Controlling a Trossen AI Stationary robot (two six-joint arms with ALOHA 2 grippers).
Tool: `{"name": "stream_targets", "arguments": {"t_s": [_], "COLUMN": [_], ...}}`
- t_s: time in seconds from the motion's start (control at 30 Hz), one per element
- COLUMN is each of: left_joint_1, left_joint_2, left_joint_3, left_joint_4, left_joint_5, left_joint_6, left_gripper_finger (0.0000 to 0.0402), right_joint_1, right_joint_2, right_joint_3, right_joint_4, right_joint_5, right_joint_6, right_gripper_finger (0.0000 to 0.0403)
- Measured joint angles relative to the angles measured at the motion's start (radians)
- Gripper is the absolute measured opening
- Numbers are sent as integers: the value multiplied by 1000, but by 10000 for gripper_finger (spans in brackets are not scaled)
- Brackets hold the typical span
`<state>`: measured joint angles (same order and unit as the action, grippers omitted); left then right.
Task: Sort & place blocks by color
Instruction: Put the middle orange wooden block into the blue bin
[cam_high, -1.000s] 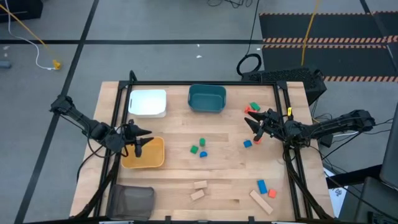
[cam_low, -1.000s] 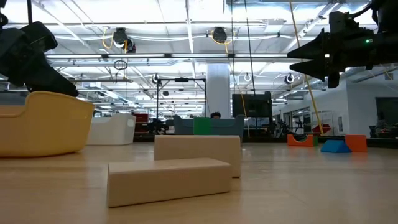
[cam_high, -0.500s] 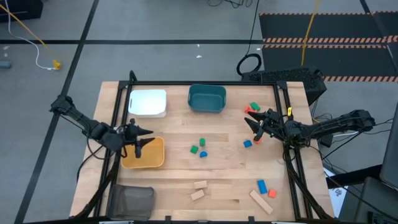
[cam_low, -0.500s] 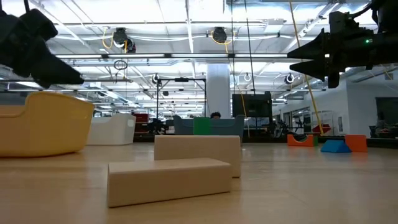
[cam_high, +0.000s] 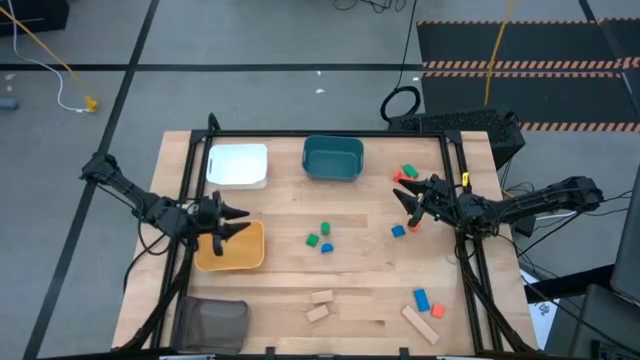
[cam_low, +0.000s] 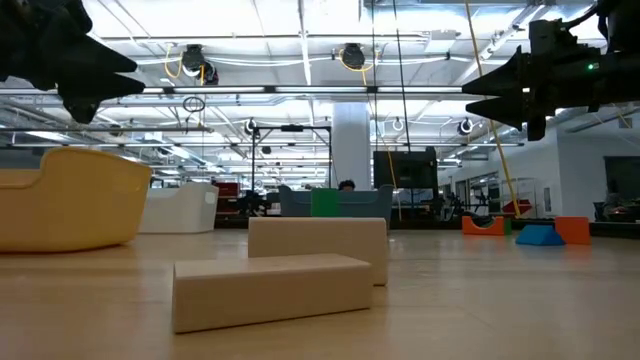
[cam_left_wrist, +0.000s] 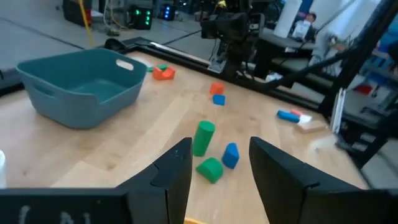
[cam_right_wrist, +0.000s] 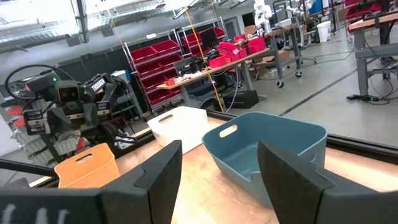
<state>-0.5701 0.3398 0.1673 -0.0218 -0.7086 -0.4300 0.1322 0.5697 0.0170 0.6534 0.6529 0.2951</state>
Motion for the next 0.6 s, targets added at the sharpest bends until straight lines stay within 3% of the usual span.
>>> {"name": "stream_targets", "arguments": {"t_s": [0.47, 0.6], "left_joint_1": [0, 0], "left_joint_2": [0, 3], "left_joint_3": [0, 0], "left_joint_4": [135, 152], "left_joint_5": [-10, -10], "left_joint_6": [48, 30], "left_gripper_finger": [161, 161], "right_joint_1": [0, 0], "right_joint_2": [0, 0], "right_joint_3": [0, 2], "right_joint_4": [8, 77], "right_joint_5": [-7, -96], "right_joint_6": [43, 62], "right_gripper_finger": [203, 203]}}
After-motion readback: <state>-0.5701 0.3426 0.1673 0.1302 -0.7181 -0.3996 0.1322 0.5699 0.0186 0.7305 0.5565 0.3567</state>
